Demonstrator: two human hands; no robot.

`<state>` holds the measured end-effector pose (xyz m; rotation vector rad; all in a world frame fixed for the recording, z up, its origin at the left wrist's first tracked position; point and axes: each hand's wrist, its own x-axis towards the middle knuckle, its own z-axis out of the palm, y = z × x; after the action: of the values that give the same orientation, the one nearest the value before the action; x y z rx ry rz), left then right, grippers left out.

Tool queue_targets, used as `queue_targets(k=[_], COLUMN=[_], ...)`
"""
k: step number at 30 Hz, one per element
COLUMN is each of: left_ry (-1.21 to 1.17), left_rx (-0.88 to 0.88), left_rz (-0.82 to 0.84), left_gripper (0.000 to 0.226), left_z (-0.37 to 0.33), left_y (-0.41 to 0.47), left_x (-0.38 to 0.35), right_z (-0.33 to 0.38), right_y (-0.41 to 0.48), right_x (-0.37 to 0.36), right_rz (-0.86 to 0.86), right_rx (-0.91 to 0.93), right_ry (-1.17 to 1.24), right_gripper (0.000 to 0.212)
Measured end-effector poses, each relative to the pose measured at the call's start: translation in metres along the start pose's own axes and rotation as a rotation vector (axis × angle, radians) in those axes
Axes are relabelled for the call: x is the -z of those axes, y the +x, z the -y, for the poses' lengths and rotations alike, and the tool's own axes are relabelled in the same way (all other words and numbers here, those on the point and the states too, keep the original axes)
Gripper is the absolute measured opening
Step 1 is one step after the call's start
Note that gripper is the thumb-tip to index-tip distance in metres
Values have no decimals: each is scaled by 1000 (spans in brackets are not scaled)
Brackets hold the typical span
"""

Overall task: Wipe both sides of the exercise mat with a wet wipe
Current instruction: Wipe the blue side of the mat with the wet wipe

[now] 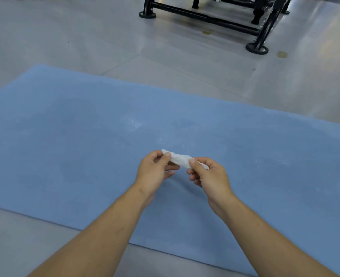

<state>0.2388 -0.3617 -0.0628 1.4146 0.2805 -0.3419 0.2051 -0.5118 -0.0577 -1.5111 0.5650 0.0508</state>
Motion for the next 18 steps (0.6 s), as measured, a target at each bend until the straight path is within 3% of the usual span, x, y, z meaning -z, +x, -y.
queue_targets(k=[7,12,14,16,18], left_ry=[-272,-45,-81,-106,-72], left_rx=[143,141,131,143,131], left_rz=[-86,29,77,127,142], left_gripper=[16,29,41,49,49], left_z=[-4,-3,-4,-6,-8], left_y=[3,3,2,3,6], left_x=[-4,-2,3,7,9], right_z=[-2,9,9,11,10], right_y=[7,4,6,6,8], right_x=[-2,-1,6,9,11], right_rz=[-54,213,285,262,189], right_rx=[-10,-160,-178,-164,-140], right_ry=[30,312,328,204,131], right_gripper=[34,23,34,42,29])
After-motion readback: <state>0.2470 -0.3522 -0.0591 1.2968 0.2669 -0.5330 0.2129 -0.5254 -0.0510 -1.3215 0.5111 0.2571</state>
